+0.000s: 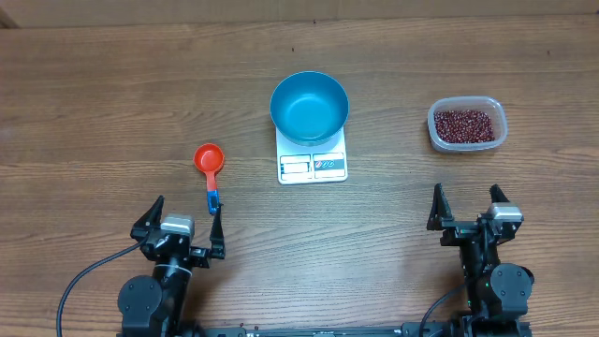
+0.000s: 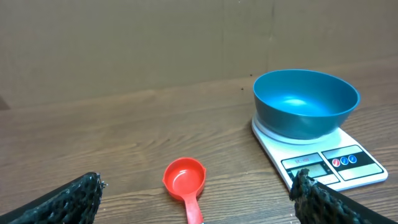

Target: Scoop item into bowl and weigh 150g on scale

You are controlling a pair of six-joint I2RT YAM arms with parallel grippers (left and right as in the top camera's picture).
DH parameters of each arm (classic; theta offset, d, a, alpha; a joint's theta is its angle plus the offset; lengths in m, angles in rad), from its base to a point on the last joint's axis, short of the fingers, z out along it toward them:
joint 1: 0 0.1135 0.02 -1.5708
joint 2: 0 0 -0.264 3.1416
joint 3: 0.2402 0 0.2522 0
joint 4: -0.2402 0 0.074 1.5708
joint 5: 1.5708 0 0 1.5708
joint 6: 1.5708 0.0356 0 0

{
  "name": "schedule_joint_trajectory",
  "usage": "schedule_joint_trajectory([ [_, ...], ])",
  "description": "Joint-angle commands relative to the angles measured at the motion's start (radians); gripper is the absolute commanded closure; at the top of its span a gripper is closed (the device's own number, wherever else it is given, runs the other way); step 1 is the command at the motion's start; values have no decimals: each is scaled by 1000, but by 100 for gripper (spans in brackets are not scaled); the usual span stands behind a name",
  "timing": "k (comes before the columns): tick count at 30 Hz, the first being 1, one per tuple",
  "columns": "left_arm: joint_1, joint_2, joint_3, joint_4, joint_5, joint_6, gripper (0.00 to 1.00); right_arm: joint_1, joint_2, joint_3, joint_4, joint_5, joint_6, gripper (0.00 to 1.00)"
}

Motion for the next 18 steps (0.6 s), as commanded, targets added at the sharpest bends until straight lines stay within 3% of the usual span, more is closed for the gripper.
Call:
schedule_joint_trajectory([
  [1, -7, -8, 44, -10, 18, 2, 0, -3, -10, -11, 6, 2, -5, 0],
  [10, -7, 13, 79, -45, 25, 5, 1, -3, -10, -11, 6, 2, -5, 0],
  [18, -7, 150, 142, -55, 26, 43, 0, -3, -10, -11, 6, 2, -5, 0],
])
